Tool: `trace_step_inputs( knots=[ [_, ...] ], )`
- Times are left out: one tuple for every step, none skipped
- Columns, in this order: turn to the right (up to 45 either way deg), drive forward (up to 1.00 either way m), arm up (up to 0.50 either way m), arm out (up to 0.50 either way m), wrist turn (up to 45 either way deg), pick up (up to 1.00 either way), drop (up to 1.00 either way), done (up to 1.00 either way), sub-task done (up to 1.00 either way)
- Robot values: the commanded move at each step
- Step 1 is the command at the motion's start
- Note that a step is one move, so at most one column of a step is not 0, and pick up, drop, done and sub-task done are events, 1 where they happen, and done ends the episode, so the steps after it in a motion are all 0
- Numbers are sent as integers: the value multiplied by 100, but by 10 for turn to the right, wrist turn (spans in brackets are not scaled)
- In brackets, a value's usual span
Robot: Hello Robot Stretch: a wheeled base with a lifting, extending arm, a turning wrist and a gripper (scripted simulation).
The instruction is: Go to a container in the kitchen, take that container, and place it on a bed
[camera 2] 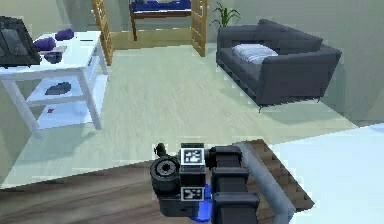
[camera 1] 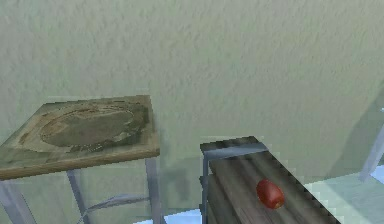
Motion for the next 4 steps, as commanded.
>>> trace_step_inputs(
  knots=[
    [0,0,0,0,150,0,0,0,0],
    [0,0,-30,0,0,0,0,0,0],
    [0,0,0,0,0,100,0,0,0],
    [0,0,10,0,0,0,0,0,0]
  ],
)
